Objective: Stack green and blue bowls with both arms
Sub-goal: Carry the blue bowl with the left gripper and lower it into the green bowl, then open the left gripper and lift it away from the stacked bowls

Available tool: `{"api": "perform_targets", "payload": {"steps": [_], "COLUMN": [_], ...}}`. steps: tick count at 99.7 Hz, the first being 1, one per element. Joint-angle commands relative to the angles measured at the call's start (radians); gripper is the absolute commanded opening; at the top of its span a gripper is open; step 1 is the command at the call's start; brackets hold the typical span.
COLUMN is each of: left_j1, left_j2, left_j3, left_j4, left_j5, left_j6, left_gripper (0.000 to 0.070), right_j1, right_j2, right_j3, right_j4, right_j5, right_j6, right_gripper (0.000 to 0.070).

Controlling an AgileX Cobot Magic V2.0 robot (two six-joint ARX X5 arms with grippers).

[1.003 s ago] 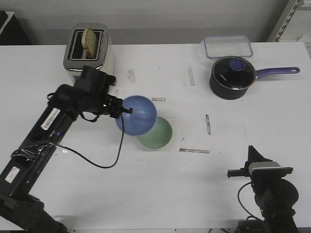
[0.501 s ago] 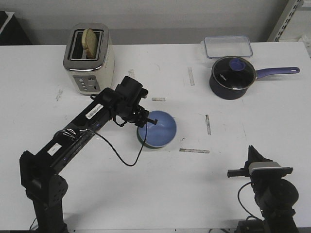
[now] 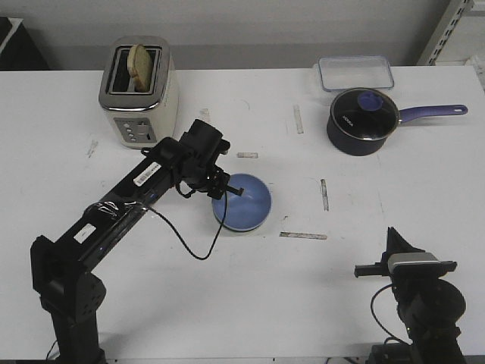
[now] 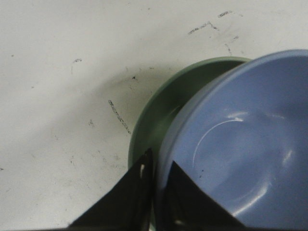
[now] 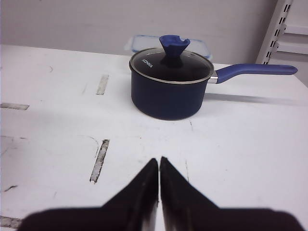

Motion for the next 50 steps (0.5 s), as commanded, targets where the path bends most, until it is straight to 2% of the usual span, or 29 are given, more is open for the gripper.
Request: {"api": "perform_targets", "payload": {"steps": [1,10,22,29,33,41,50], "left_j1": [-0.005,-0.005,-0.005,-0.005,-0.005,-0.005,-0.004], "left_j2": [0.013,0.013,0.013,0.013,0.013,0.011,0.011], "left_j3": [0.019,0.019,0.023,0.035,0.047,0.090,0.167], "left_j4": [-0.001,-0.002,0.002,0.000,-0.006,-0.026,-0.060], "left_j5": [-0.001,-0.001,-0.001,-0.001,-0.001,-0.002,-0.028], "left_j6": [0.009,0.009,0.008,0.007,0.005,0.010,0.043], "left_gripper": [0.0099,0.0235,0.0487,0.0590,0.0621,0.0621,0.0564], "right_j1": [0.002,0.002,0.002,0.002,0.002,0.002,0.002], "right_j2": [0.003,0.003,0.003,0.003,0.003,0.003,0.003], "right_j3": [-0.003,-0.003,-0.003,-0.003,-0.003,-0.003,-0.003], "right_j4": [0.011,0.011,0.011,0.011,0.011,0.011,0.011], "right_j5": [-0.001,-0.001,-0.001,-0.001,-0.001,-0.001,-0.001], "right_j6": [-0.002,-0.002,-0.002,-0.002,-0.002,-0.002,-0.002], "right_gripper": [0.0000,0.0000,0.0000,0.0000,0.0000,0.0000,0.0000]}}
